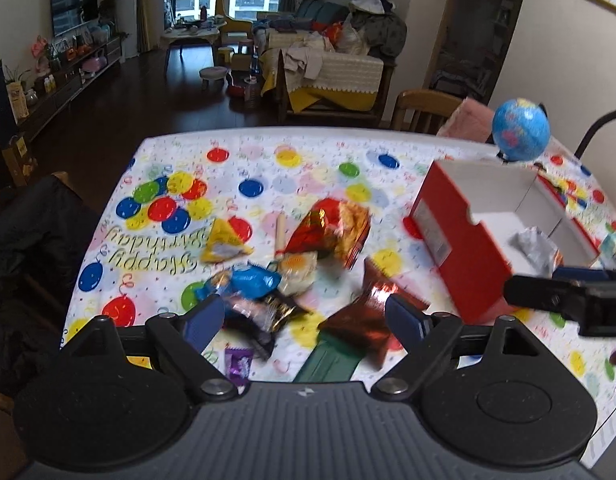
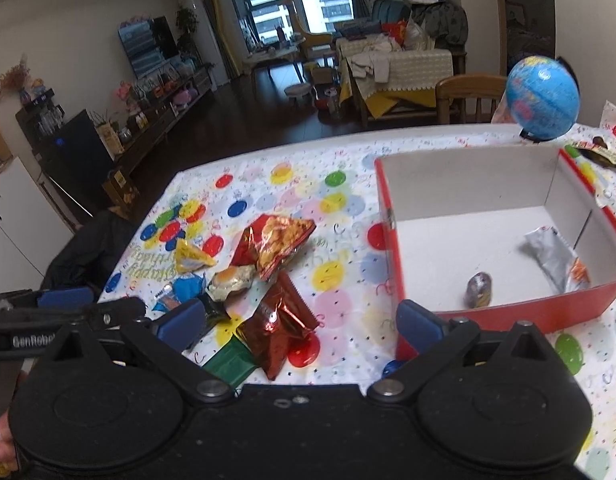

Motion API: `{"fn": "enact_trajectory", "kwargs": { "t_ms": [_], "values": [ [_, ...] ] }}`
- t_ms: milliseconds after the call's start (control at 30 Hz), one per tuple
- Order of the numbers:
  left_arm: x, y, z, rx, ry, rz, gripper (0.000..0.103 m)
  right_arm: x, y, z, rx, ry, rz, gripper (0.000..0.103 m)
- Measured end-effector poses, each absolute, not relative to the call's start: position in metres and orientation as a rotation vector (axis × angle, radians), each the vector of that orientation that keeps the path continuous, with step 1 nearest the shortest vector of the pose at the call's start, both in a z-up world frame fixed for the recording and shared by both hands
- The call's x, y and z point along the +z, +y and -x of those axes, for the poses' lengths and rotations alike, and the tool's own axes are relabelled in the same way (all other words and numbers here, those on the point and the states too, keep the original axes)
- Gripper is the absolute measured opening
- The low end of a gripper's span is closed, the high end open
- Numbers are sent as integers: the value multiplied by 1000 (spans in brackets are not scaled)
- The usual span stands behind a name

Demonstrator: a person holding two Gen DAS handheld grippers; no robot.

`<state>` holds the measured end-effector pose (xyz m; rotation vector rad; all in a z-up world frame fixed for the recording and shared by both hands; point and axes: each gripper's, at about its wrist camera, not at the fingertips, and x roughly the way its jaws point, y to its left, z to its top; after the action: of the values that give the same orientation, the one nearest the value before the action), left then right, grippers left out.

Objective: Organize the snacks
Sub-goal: 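Grasp the green bar with the left tool while the right tool grasps the red-brown Oreo bag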

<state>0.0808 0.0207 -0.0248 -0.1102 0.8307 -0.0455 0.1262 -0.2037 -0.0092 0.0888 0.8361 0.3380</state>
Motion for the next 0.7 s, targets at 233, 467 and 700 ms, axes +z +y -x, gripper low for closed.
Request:
{"fn": "enact_trajectory", "kwargs": {
  "t_ms": [233,467,700],
  "values": [
    [-58,22,-80,-65,884,43,88,-38,-184,-142,299,912,-87,102],
    [-83,16,-85,-113,918,7,88,-65,-167,-158,249,975,-79,101],
    [-106,5,-92,-179,954,-27,88,-86,-151,-175,237,1017,-48,100]
  ]
}}
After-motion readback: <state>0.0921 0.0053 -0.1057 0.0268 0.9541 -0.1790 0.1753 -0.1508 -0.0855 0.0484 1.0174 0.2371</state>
